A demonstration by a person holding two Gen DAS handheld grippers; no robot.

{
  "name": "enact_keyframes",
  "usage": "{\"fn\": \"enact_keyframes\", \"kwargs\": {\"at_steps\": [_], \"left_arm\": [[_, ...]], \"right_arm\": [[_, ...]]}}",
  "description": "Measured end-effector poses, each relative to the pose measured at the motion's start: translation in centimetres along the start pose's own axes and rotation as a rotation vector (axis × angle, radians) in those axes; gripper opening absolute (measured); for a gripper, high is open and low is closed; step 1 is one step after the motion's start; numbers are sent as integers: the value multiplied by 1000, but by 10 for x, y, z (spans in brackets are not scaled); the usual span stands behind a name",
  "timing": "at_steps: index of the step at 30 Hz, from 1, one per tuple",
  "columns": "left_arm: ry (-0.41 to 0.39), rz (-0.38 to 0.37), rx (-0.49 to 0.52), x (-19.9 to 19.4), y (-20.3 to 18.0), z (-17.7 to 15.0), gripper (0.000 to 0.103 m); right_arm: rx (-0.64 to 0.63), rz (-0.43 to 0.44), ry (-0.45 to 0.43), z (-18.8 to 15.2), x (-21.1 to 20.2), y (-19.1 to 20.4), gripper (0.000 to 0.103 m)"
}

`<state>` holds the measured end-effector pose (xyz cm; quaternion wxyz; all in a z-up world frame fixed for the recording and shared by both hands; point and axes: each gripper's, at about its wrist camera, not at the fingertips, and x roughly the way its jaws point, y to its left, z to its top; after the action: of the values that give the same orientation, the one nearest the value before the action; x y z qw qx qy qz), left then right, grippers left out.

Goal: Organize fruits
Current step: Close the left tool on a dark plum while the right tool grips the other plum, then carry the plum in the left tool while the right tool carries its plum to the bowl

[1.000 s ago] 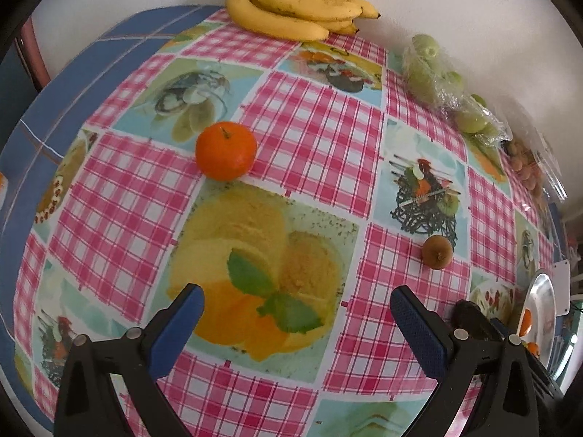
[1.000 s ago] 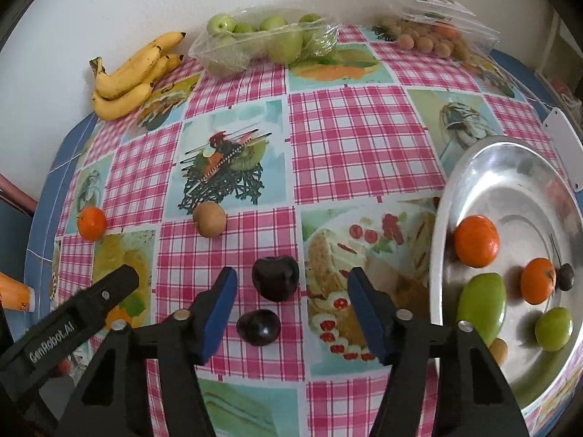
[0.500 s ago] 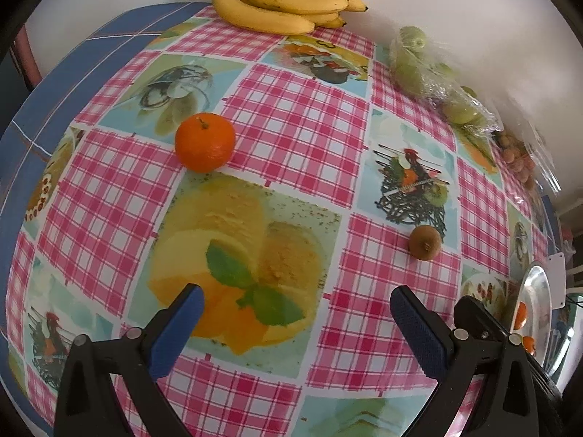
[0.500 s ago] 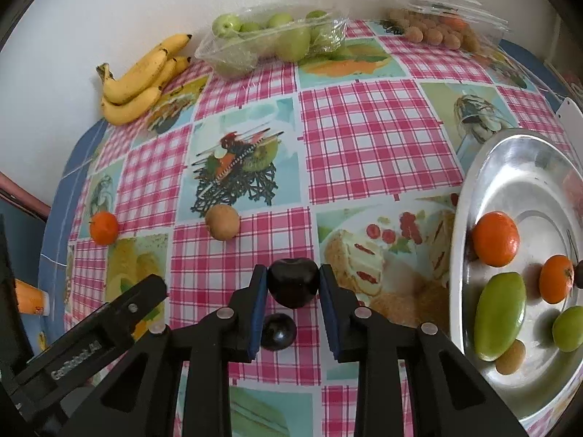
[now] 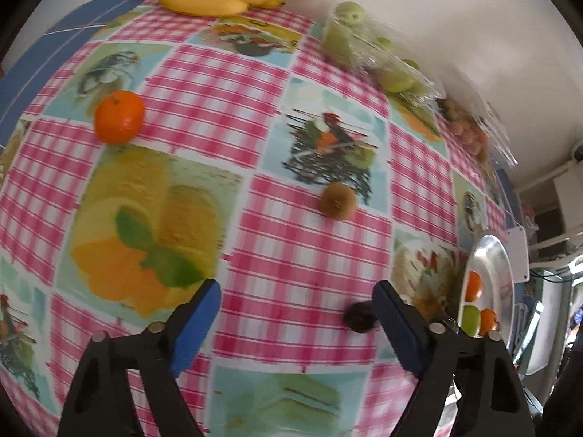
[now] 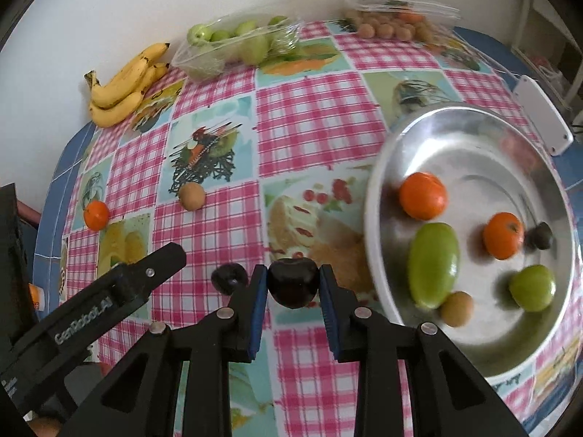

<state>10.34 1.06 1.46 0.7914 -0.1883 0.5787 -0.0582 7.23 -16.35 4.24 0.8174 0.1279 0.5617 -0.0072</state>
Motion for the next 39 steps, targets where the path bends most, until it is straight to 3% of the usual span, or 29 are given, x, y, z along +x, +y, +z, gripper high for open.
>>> {"fn": "enact_keyframes", "kwargs": {"at_steps": [6, 9, 12, 19, 30, 39], "left_arm": [[13, -25, 39, 7, -19, -6, 69], [25, -33, 52, 11, -27, -10, 55], [32, -30, 68, 15, -35, -13, 51], [24, -20, 102, 16, -47, -18, 28], [-47, 12, 136, -2, -57, -19, 27], [-93, -21, 190, -21, -84, -23, 26]], "right_arm": [[2, -11, -18, -6, -14, -10, 30], [7, -13, -23, -9, -20, -15, 30], [6, -16, -28, -11, -24, -19, 29], [9, -3, -37, -10, -30, -28, 29], [26, 15, -48, -9, -36, -40, 29], [61, 22, -59, -7, -41, -59, 30]]}}
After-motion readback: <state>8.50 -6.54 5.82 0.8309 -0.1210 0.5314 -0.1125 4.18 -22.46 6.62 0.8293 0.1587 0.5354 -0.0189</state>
